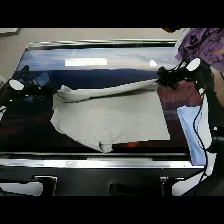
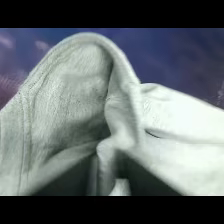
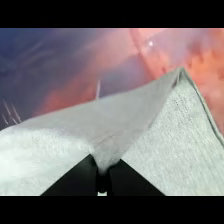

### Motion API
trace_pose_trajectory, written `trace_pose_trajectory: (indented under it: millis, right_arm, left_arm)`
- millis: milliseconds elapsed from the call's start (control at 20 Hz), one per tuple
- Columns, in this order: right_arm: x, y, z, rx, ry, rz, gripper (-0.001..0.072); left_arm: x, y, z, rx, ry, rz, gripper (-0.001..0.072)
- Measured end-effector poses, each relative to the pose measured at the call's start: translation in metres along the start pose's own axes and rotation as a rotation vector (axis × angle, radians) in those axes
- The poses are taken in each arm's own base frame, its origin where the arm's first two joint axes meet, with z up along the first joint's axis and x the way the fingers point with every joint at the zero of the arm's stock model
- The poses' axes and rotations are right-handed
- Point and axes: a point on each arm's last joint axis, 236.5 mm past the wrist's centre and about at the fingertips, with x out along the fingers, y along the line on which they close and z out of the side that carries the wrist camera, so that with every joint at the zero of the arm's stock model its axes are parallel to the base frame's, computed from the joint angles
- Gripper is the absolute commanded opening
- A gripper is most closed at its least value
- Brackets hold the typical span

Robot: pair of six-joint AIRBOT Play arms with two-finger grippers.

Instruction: Fold the clothes and pants, and hang the long-sleeved shirts on hangers.

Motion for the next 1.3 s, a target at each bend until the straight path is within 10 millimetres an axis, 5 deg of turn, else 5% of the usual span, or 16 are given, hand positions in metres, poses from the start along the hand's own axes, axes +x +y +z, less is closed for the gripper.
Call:
trace_pose_trajectory:
  millis: [50,200,450,650,800,1000,1300]
  right_arm:
    - [0.007,-0.002,-0.001,0.012,0.009,0.002,0.0262]
    - [0.009,-0.010,-0.005,0.034,0.041,-0.003,0.0425]
    - [-0.057,-0.063,0.004,-0.021,0.088,-0.040,0.0393]
    - [-0.113,-0.139,-0.002,0.028,0.127,-0.051,0.0420]
    - [-0.120,-0.185,-0.045,0.125,0.233,-0.032,0.0479]
    - [-0.100,-0.210,-0.117,0.193,0.405,0.012,0.0479]
    - [-0.072,-0.214,-0.171,0.177,0.512,0.041,0.0478]
  left_arm:
    - [0.006,0.001,-0.002,-0.012,0.008,0.002,0.0608]
    - [0.002,0.005,0.004,-0.047,0.018,0.002,0.0608]
    - [-0.068,0.030,0.014,-0.023,0.038,0.034,0.0608]
    - [-0.124,0.068,-0.024,-0.042,0.063,0.101,0.0608]
    - [-0.144,0.087,-0.079,-0.088,0.099,0.128,0.0608]
    - [-0.149,0.096,-0.133,-0.126,0.127,0.133,0.0607]
    - [-0.148,0.099,-0.151,-0.144,0.116,0.132,0.0607]
